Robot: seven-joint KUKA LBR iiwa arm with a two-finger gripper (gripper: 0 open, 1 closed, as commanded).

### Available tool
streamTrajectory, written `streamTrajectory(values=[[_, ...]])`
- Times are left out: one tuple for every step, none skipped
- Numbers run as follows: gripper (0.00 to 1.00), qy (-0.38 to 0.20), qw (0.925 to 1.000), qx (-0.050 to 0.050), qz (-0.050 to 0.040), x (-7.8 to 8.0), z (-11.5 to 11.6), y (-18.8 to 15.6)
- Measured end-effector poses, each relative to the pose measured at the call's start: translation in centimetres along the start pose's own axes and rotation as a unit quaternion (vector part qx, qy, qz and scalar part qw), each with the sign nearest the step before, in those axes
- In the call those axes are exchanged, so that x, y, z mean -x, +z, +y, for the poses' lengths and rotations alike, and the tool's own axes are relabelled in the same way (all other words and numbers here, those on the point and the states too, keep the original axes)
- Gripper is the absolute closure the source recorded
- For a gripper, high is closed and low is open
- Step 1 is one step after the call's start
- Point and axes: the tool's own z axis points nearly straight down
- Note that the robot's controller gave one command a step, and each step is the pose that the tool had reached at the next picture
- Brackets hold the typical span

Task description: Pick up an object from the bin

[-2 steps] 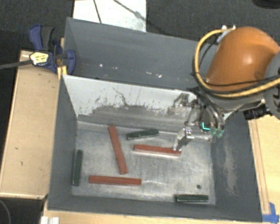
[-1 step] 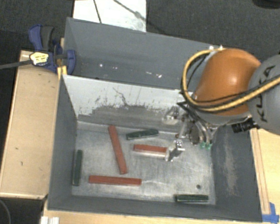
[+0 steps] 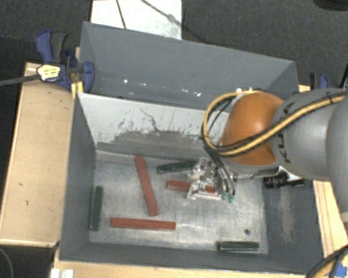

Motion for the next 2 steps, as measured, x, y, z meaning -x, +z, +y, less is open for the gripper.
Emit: streamTrajectory(values=[[1.0, 0.0, 1.0, 0.0, 0.0, 0.0, 0.0, 0.0], [1.0, -0.07, 0.9975, -0.001, 0.0033, -0.2, -0.5, -20.0]])
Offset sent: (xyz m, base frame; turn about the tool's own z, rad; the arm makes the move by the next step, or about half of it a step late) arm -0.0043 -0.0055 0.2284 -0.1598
